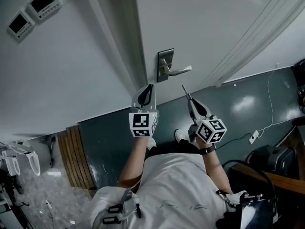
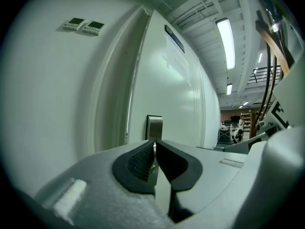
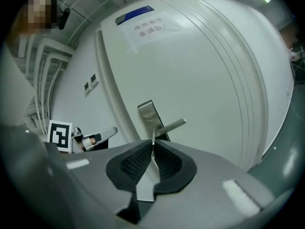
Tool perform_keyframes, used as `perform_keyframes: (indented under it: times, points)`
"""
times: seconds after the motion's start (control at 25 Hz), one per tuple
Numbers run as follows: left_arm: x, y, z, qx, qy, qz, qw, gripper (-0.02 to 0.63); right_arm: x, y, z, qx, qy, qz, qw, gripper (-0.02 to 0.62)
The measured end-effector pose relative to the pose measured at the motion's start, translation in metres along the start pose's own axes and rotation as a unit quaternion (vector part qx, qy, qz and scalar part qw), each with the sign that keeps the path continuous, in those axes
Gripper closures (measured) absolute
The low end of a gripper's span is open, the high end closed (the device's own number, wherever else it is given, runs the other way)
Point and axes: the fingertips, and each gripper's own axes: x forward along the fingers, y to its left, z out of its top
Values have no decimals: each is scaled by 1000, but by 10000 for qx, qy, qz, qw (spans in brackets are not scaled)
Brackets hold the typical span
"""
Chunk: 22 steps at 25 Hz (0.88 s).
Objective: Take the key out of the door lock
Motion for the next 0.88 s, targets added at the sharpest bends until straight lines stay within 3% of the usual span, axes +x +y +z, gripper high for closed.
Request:
perform_keyframes:
  times: [0.16, 0.36, 0.64, 0.76, 0.88]
  points:
    - [-22, -27, -4, -62, -31, 197, 9998, 606, -24, 9, 38, -781, -433, 190, 9958, 568]
    - [-49, -75, 11, 219, -215, 580, 9978, 606, -60, 13, 63, -1609, -759, 390, 9833, 568]
    - [-70, -180, -14, 102, -41, 752, 9971, 606, -118, -10, 43, -1608, -587, 759, 9823, 568]
    - [-83, -195, -25, 41, 71, 811, 9967, 606, -130, -17, 29, -1550, -407, 698, 9846, 568]
    - [-82, -194, -16, 122, -45, 821, 9965, 606, -138, -14, 37, -1650, -529, 725, 9822, 568]
